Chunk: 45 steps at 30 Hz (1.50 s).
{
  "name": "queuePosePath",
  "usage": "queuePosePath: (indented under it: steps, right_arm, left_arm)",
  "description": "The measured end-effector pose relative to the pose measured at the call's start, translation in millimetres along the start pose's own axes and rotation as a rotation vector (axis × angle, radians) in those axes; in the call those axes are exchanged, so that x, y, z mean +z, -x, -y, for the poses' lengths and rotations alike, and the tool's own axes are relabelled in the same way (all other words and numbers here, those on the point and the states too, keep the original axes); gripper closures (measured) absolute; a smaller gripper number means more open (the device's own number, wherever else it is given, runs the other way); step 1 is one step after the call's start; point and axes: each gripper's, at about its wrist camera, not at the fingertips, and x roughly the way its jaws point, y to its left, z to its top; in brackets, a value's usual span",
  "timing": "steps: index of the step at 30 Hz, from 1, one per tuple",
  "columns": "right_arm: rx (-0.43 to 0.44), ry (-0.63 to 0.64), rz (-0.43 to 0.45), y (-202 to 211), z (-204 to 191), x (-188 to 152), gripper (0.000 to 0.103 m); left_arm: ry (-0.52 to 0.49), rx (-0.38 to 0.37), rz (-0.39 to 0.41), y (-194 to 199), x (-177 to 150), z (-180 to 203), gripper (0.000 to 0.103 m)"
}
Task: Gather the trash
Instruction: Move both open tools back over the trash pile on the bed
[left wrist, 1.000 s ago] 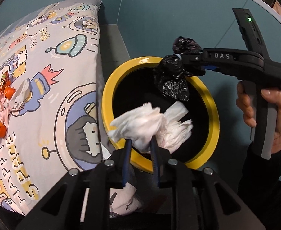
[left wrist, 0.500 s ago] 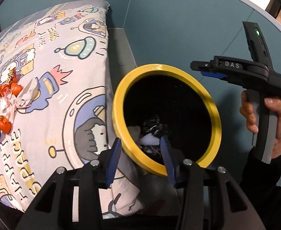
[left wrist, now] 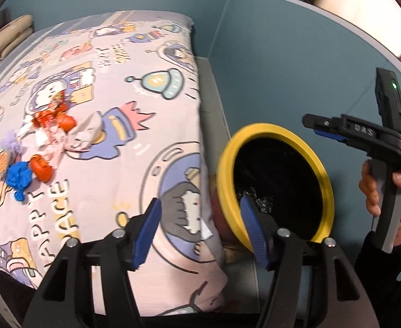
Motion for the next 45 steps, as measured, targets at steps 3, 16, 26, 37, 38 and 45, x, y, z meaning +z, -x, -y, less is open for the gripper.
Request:
queuePosePath:
  steps: [3, 16, 26, 37, 38, 45]
  right_arm:
    - [-0.001, 0.031, -0.007, -5, -15, 1, 0.042]
    - [0.029, 0.109, -0.062, -36, -59, -1, 0.027]
    - [0.066, 0.166, -0.154, -91, -112, 3, 0.023]
    - [0.172, 0.258, -0.281, -169, -199, 17, 0.017]
    - [0.173, 0.267, -0.291, -175, -206, 18, 0.015]
    - [0.170, 0.320, -0.339, -213, -245, 23, 0.014]
  left_arm:
    - [0.033, 0.018, 0.012, 3, -1, -16, 0.042]
    - [0.181, 0.095, 0.004, 4, -17, -95, 0.037]
    - [0.295, 0.179, 0.002, 12, -21, -172, 0.030]
    - [0.469, 0.252, 0.013, 21, -16, -272, 0.025]
    - [0.489, 0.263, 0.010, 20, -16, -283, 0.025]
    - [0.578, 0.309, -0.019, 13, -10, -336, 0.025]
